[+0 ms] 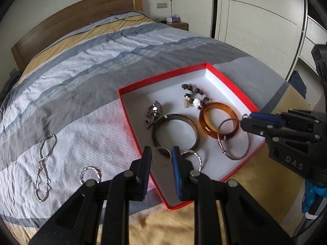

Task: Organize jewelry
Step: 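Carry both held rings over the red box, then open both tools to drop the rings into the box, then pull both tools back and move toward the pearl necklace and twisted hoop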

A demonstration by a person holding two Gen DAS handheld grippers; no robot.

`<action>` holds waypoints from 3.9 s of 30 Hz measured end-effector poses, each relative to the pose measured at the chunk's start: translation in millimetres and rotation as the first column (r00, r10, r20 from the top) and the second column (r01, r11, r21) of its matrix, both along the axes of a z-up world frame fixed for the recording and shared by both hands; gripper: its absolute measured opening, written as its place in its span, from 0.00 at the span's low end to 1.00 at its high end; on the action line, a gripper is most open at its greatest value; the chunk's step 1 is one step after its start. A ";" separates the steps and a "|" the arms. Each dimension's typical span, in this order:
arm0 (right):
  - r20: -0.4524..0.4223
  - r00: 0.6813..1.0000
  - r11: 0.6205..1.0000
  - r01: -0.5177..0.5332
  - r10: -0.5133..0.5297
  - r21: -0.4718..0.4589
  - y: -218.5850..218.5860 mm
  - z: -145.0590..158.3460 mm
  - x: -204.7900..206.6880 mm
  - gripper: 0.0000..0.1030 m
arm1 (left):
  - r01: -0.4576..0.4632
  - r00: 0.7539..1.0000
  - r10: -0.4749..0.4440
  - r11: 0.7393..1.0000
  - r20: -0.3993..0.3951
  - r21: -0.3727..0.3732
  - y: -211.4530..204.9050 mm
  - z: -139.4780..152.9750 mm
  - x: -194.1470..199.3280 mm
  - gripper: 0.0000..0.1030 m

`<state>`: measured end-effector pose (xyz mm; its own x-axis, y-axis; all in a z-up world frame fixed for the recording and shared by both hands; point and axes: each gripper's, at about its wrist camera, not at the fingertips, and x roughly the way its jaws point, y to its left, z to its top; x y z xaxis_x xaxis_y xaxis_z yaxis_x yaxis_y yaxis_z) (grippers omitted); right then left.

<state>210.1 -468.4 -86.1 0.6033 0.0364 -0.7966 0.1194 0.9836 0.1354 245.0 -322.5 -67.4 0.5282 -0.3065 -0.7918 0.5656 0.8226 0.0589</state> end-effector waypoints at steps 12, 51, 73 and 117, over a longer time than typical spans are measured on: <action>-0.028 0.999 1.000 -0.016 0.016 -0.004 -7.2 -20.4 21.7 0.20 | -0.010 0.998 0.010 1.000 -0.067 0.005 -13.9 -32.7 4.1 0.19; 0.083 0.995 0.996 0.063 -0.058 -0.060 -11.8 47.1 11.0 0.48 | -0.088 0.996 0.088 0.988 -0.002 -0.126 11.8 30.5 18.0 0.38; 0.192 0.979 0.997 -0.053 0.063 -0.054 118.5 146.5 -123.6 0.55 | -0.212 0.957 0.248 0.951 0.148 -0.224 175.2 137.7 -118.1 0.52; 0.260 0.929 0.965 -0.254 0.263 -0.069 217.6 173.9 -164.3 0.57 | -0.644 0.624 0.692 0.718 0.363 -0.264 500.4 242.4 -189.0 0.52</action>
